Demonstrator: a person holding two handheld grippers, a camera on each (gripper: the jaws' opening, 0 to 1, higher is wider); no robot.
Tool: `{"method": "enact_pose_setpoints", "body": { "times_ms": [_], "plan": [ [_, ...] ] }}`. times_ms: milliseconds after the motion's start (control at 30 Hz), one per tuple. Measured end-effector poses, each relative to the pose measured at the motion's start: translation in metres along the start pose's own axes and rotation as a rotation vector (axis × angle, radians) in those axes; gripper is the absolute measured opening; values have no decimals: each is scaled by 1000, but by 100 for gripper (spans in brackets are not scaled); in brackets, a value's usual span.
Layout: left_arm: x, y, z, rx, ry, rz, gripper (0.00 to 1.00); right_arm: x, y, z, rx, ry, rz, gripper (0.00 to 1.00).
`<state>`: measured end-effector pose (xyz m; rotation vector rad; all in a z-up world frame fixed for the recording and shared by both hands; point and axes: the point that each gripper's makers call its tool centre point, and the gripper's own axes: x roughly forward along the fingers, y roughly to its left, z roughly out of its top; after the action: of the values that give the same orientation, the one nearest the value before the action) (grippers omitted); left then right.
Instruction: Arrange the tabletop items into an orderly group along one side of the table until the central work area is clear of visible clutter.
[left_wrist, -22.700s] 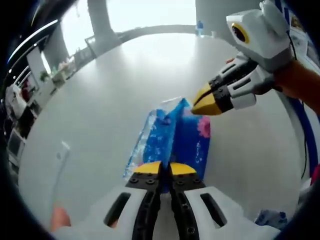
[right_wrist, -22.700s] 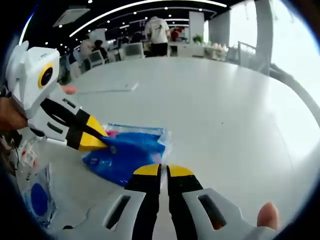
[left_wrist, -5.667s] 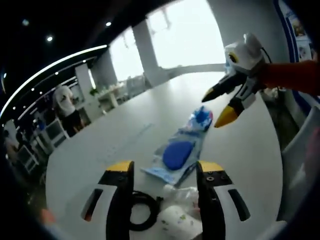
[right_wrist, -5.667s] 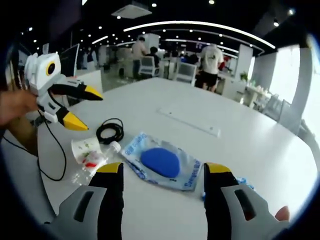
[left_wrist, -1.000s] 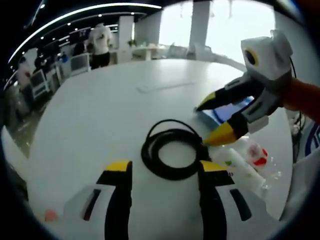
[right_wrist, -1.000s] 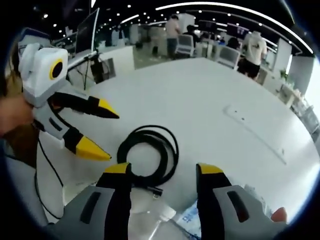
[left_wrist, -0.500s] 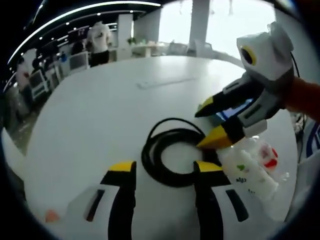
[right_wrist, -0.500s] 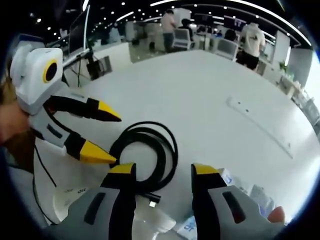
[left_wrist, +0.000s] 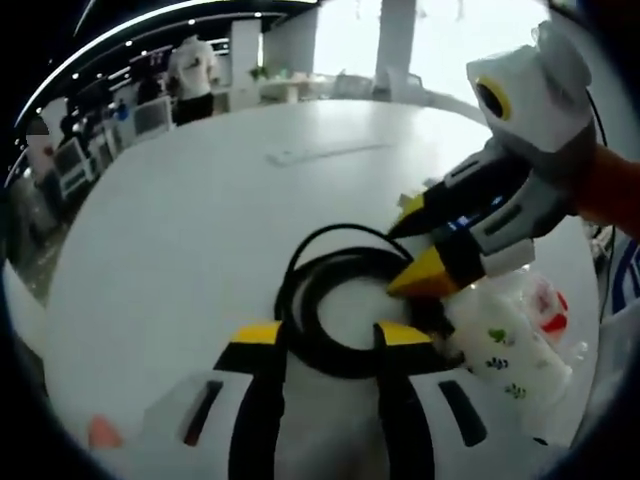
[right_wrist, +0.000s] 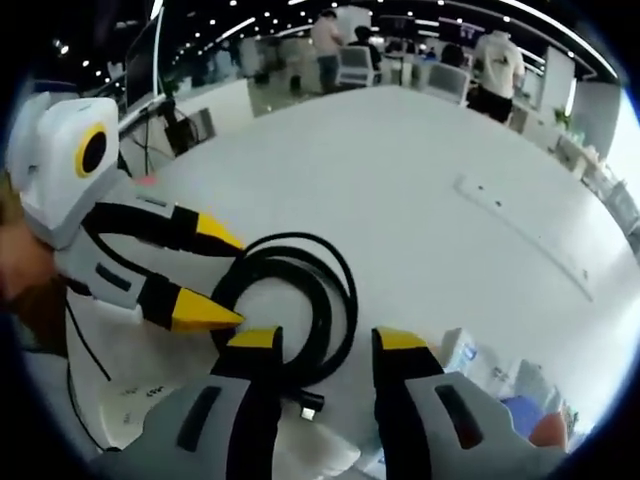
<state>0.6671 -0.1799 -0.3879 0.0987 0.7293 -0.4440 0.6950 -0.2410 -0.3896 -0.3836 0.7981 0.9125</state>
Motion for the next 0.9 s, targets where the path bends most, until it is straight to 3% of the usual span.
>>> {"method": "enact_pose_setpoints", "body": {
  "times_ms": [167,233,333,900],
  "plan": [
    [0,4,-1,-11,0,15,32,3,1,-2,13,10,0,33],
    [-2,10,4,-2,-28,45,29,3,2,-2,14,10,0,33],
    [-1,8,-3,-20,7,25,29,5,3,-3,17,16,1,32],
    [1,12,-5,-92,20,73,26,7,3,-3,37,21,-10,26]
  ]
}}
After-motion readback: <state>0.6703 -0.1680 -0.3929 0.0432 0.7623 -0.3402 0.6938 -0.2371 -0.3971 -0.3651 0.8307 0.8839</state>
